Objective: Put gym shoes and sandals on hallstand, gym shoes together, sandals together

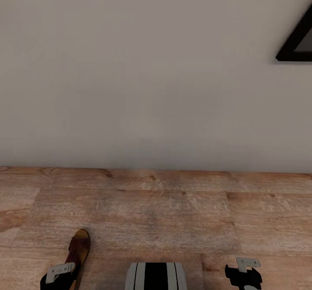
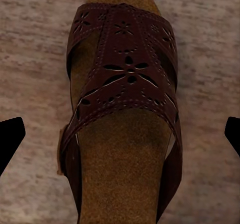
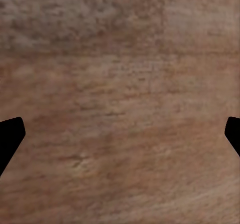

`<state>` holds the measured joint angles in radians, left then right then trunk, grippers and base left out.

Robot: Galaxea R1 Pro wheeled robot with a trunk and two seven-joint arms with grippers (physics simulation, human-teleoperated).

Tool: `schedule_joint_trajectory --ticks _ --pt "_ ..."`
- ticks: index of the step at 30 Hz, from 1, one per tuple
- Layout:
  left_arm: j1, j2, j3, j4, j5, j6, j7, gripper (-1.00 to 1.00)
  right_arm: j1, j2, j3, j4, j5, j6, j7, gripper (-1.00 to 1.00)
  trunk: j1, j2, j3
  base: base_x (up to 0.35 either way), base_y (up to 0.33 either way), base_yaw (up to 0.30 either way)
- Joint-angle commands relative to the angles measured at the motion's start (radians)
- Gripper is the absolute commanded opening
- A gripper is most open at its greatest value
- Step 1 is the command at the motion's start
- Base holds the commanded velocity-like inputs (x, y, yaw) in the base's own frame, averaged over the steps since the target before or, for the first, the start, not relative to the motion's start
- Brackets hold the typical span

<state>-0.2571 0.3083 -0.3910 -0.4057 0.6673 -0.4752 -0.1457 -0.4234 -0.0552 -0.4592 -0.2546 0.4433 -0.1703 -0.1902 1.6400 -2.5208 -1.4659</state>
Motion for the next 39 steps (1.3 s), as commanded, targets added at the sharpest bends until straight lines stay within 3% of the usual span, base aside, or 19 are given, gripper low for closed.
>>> schedule_joint_trajectory --ticks 1,39 --pt "0.000 0.000 0.000 0.000 0.000 0.000 0.000 1.00 0.000 0.000 0.000 0.000 0.000 0.000 0.000 1.00 0.000 0.000 0.000 0.058 0.000 0.000" --pt "0.000 0.000 0.001 0.001 0.000 0.000 0.000 1.00 0.000 0.000 0.000 0.000 0.000 0.000 0.000 1.00 0.000 0.000 0.000 0.031 0.000 0.000"
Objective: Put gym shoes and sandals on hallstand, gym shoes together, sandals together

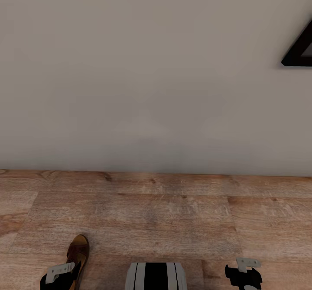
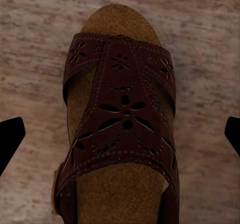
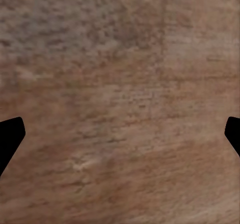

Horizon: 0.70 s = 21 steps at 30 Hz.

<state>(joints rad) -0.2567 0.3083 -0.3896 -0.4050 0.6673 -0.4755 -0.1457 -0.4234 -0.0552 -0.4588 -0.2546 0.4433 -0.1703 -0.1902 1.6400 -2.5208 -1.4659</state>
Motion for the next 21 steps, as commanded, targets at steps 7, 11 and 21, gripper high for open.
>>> schedule_joint_trajectory --ticks 7,11,21 --pt "0.000 0.000 -0.001 0.000 0.000 0.000 0.000 1.00 0.000 0.000 0.000 0.000 0.000 0.000 0.000 1.00 0.000 0.000 0.000 0.000 0.000 0.000" --pt "0.000 0.000 -0.001 0.000 0.000 0.000 0.000 1.00 0.000 0.000 0.000 0.000 0.000 0.000 0.000 1.00 0.000 0.000 0.000 0.000 0.000 0.000" --pt "0.000 0.000 -0.001 0.000 0.000 0.000 0.000 1.00 0.000 0.000 0.000 0.000 0.000 0.000 0.000 1.00 0.000 0.000 0.000 0.000 0.000 0.000"
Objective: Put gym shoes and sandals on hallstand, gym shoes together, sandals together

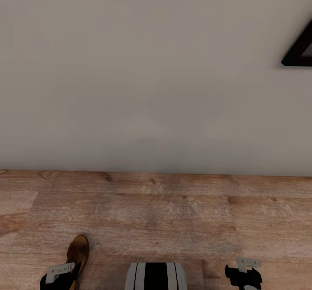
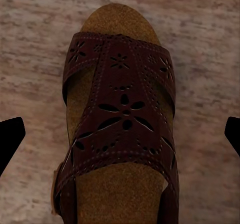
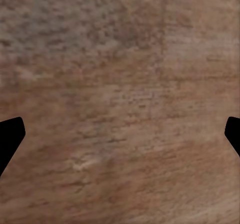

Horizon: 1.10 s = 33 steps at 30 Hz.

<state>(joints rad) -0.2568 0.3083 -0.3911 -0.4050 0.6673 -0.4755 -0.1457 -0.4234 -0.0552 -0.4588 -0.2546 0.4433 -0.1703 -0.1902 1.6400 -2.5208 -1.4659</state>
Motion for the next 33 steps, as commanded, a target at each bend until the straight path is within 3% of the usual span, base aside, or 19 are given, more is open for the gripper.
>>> schedule_joint_trajectory --ticks 1,9,16,23,33 --pt "0.000 0.000 0.000 0.000 0.000 0.000 0.000 1.00 0.000 0.000 0.000 0.000 0.000 0.000 0.000 1.00 0.000 0.000 0.000 0.000 0.000 0.000" --pt "0.000 0.000 0.000 0.000 0.000 0.000 0.000 1.00 0.000 0.000 0.000 0.000 0.000 0.000 0.000 1.00 0.003 -0.002 -0.027 0.000 0.000 0.000" --pt "0.000 0.000 0.000 0.000 0.000 0.000 0.000 1.00 0.000 0.000 0.000 0.000 0.000 0.000 0.000 1.00 0.003 -0.002 -0.027 0.000 0.000 0.000" --pt "0.000 0.000 0.000 0.000 0.000 0.000 0.000 1.00 0.000 0.000 0.000 0.000 0.000 0.000 0.000 1.00 0.006 -0.003 -0.054 0.000 0.000 0.000" --pt "0.000 0.000 0.000 0.000 0.000 0.000 0.000 1.00 0.000 0.000 0.000 0.000 0.000 0.000 0.000 1.00 0.006 -0.003 -0.054 0.000 0.000 0.000"
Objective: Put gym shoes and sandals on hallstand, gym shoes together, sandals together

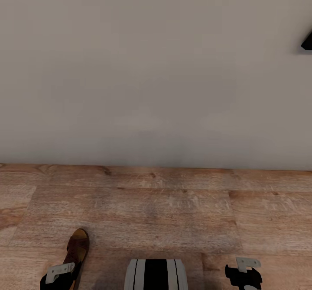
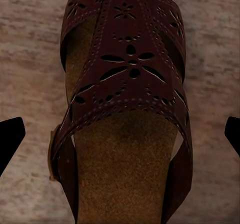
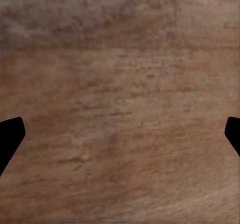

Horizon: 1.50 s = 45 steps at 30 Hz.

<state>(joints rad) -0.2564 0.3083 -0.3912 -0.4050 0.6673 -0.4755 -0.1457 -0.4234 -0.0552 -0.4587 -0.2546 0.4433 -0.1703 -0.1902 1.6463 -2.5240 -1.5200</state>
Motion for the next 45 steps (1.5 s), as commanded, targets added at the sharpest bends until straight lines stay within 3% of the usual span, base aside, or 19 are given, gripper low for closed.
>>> schedule_joint_trajectory --ticks 1,45 --pt "0.000 0.000 0.000 0.000 0.000 0.000 0.000 1.00 0.000 0.000 0.000 0.000 0.000 0.000 0.000 1.00 0.000 0.000 0.000 0.000 0.000 0.000" --pt "-0.001 0.000 0.000 -0.002 0.000 0.001 0.000 1.00 0.000 0.000 0.000 0.000 0.000 0.000 0.000 1.00 0.000 0.000 0.000 0.000 0.000 0.000"
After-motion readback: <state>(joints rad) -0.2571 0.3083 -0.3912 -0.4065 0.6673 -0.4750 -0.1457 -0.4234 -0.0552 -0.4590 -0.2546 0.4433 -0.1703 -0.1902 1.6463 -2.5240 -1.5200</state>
